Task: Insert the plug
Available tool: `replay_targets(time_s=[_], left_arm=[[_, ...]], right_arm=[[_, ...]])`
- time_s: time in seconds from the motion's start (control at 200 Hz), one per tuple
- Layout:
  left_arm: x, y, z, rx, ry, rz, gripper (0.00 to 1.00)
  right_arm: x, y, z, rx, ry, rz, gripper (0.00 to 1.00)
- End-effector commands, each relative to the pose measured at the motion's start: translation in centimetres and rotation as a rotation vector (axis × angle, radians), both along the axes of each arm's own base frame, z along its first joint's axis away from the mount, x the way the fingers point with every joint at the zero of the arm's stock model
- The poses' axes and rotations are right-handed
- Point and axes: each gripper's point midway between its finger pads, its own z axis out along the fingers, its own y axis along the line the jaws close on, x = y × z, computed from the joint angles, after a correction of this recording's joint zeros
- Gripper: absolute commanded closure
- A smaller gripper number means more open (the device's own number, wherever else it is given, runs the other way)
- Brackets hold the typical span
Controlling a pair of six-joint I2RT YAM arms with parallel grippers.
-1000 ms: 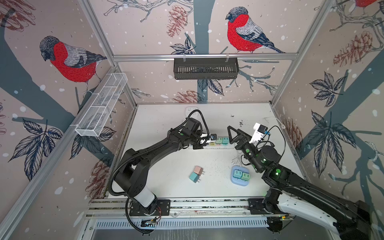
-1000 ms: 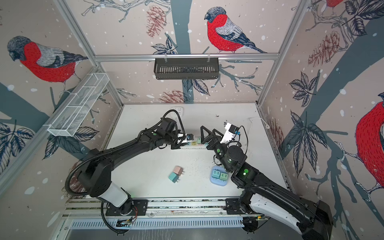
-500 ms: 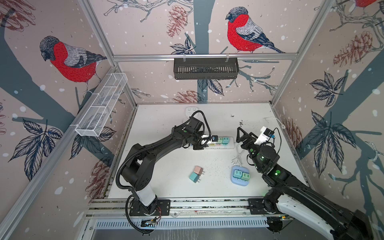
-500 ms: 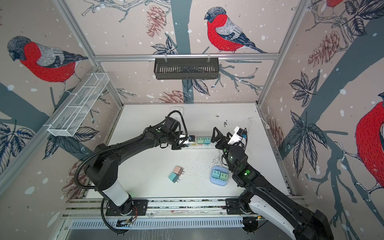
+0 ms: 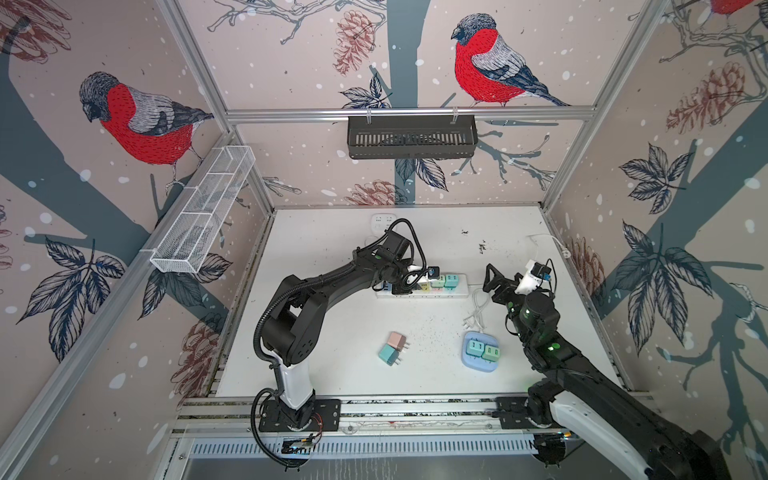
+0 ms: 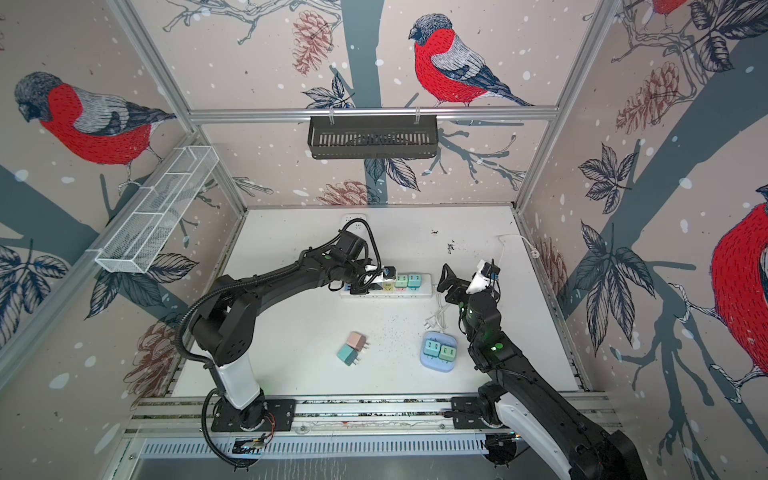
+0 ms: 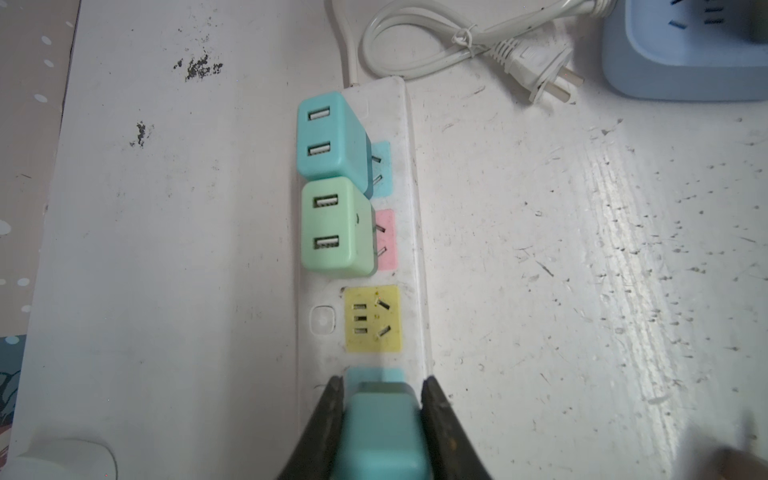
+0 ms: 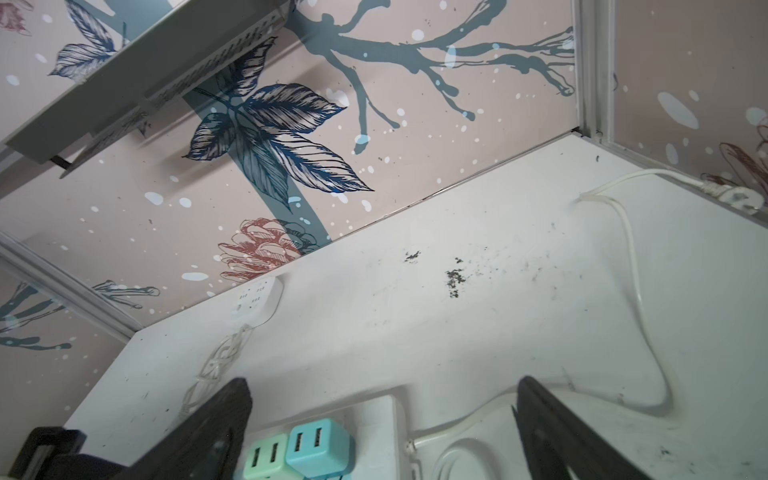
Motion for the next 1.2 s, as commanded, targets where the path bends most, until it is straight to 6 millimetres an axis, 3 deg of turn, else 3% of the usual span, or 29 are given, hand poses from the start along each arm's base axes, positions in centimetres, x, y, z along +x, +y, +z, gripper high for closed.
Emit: replay_targets(time_s=[0.0, 0.23, 0.675, 1.191], left_arm=[[0.2, -0.9, 0.6, -0.045, -0.007, -0.032, 1.00], [0.4, -1.7, -0.1, -0.044, 0.032, -0.053, 1.00], [0.9, -2.5, -1.1, -0.041, 0.073, -0.063, 1.00], [1.0, -3.4, -2.7, -0.005, 0.117, -0.067, 1.00]], right_arm=[[0.4, -1.1, -0.2, -0.042, -0.033, -0.033, 0.00], [1.8, -3.7, -3.2, -0.088, 0.047, -0.130, 0.00], [3.8, -3.3, -4.7, -0.043, 0.096, -0.049, 0.01], [3.5, -3.3, -4.5, -0.035, 0.075, -0.036, 0.01]])
